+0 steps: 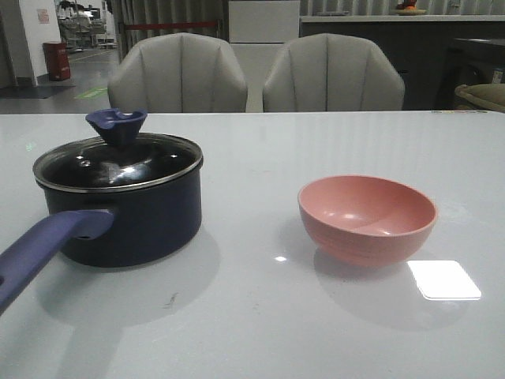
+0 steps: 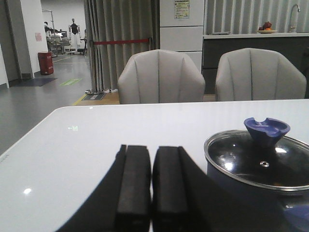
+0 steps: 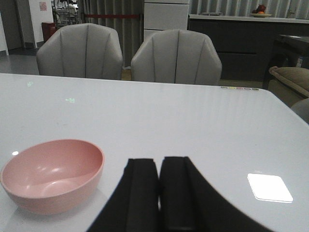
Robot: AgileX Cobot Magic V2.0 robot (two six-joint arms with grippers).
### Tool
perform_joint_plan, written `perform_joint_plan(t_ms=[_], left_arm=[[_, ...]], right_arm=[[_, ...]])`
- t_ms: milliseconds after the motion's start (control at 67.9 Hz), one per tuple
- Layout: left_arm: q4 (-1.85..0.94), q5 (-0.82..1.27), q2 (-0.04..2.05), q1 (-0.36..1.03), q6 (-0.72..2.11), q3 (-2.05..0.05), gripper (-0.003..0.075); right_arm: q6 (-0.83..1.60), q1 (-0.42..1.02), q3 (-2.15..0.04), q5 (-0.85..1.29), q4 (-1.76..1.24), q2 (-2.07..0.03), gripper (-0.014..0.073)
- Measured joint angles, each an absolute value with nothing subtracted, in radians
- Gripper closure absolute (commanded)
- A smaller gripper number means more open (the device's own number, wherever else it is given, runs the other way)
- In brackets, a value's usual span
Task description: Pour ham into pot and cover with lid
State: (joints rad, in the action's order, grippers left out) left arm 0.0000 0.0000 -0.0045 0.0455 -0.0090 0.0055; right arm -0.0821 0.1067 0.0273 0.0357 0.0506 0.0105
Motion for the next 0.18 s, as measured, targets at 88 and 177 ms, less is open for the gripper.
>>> perform_joint_plan(t_ms=[88, 177], left_arm=[[0.0, 0.0, -0.005, 0.045, -0.009, 0.005, 0.06], [0.0, 0.0, -0.005, 0.045, -0.009, 0.005, 0.06]], right_arm=[[-0.084, 0.107, 0.027, 0.036, 0.051, 0.011, 0.0432], [-0.084, 0.107, 0.027, 0.036, 0.051, 0.011, 0.0432]])
